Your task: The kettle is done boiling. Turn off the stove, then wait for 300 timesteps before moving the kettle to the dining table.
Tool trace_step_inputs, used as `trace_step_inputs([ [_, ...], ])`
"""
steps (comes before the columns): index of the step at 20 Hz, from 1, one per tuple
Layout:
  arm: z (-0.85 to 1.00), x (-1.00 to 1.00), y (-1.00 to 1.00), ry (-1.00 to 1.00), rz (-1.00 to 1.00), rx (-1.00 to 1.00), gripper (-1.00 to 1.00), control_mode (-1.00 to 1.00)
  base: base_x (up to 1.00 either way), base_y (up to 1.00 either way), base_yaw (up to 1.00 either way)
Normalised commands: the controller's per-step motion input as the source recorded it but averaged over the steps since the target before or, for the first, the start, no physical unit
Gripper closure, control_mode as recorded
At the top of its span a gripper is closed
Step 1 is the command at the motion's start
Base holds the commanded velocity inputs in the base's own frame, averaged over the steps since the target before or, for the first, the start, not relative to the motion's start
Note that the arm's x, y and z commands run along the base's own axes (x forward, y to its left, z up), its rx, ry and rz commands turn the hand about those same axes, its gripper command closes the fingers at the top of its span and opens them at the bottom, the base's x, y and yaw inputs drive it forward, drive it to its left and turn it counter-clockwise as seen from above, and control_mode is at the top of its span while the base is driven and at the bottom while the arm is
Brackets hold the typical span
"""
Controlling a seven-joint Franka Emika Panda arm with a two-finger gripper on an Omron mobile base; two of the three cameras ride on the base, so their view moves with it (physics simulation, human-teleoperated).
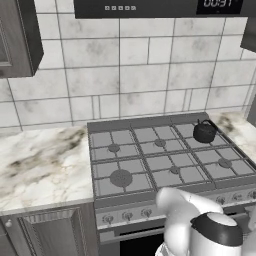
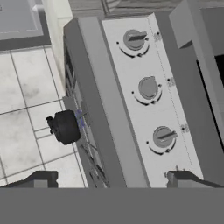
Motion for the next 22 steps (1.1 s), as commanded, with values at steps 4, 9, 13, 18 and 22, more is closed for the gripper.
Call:
trace_step_inputs([
  [4, -0.16, 0.13, -0.25, -0.10, 0.00, 0.04, -1.00, -1.00, 0.00, 0.00, 0.00],
  [9, -0.17, 0.14, -0.11, -0.06, 0.00, 0.05, -1.00, -1.00, 0.00, 0.00, 0.00],
  [13, -0.14, 0.30, -0.01, -0.01, -0.01, 0.04, -1.00, -1.00, 0.00, 0.00, 0.00],
  [18, -0.23, 0.33, 0.00, 0.00, -0.02, 0.00, -1.00, -1.00, 0.00, 0.00, 0.00],
  [22, -0.33, 0.25, 0.00, 0.00, -0.01, 0.00, -1.00, -1.00, 0.00, 0.00, 0.00],
])
